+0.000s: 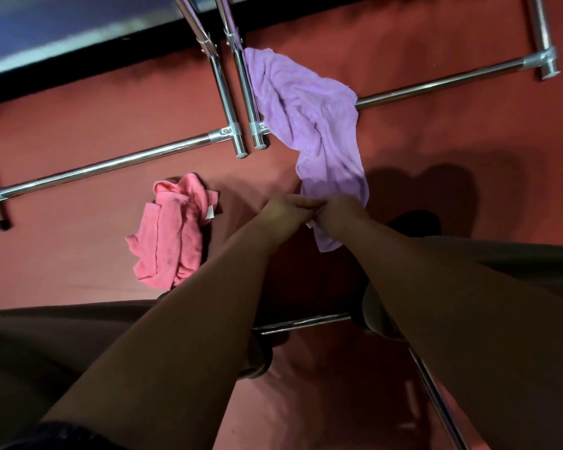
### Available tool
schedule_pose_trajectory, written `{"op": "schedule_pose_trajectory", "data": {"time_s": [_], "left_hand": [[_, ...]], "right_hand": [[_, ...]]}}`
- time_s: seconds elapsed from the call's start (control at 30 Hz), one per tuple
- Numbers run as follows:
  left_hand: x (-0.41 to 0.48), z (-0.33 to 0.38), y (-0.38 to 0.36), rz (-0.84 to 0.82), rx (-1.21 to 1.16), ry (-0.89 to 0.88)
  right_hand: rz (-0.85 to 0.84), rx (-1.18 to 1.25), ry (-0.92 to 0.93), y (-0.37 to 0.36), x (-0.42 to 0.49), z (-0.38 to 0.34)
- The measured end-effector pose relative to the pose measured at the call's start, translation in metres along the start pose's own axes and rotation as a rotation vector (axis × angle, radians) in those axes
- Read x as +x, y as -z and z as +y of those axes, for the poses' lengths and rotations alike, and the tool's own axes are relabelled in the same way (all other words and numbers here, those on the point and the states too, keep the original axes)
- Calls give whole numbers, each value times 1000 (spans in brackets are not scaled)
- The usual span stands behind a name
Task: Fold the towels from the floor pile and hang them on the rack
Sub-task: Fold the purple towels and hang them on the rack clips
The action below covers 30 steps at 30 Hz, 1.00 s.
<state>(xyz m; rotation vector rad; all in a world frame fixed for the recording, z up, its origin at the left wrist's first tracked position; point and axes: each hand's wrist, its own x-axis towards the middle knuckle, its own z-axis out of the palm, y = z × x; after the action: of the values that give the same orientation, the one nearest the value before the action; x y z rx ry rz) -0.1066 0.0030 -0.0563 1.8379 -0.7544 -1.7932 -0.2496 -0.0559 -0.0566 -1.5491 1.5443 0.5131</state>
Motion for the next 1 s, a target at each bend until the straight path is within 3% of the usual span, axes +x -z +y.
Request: {"op": "schedule_pose_trajectory", "data": {"time_s": [0.2, 0.33, 0.43, 0.67, 0.83, 0.9, 1.0], "left_hand": [[-22, 32, 26, 61, 184, -68], [-50, 49, 51, 213, 236, -112], [-73, 64, 72, 236, 285, -185], [-157, 143, 100, 201, 178, -336], [-230, 223, 106, 195, 94, -550], [-259, 252, 108, 214, -5, -619], [-293, 279, 111, 252, -92, -710]], "right_hand": [[-50, 456, 84, 31, -25, -48], [-123, 557, 152, 58, -53, -79], [-115, 529, 218, 79, -83, -96], [72, 283, 450, 149, -161, -141], [373, 25, 585, 219, -245, -170], [467, 40, 642, 238, -279, -178], [498, 264, 749, 248, -316, -181]]}}
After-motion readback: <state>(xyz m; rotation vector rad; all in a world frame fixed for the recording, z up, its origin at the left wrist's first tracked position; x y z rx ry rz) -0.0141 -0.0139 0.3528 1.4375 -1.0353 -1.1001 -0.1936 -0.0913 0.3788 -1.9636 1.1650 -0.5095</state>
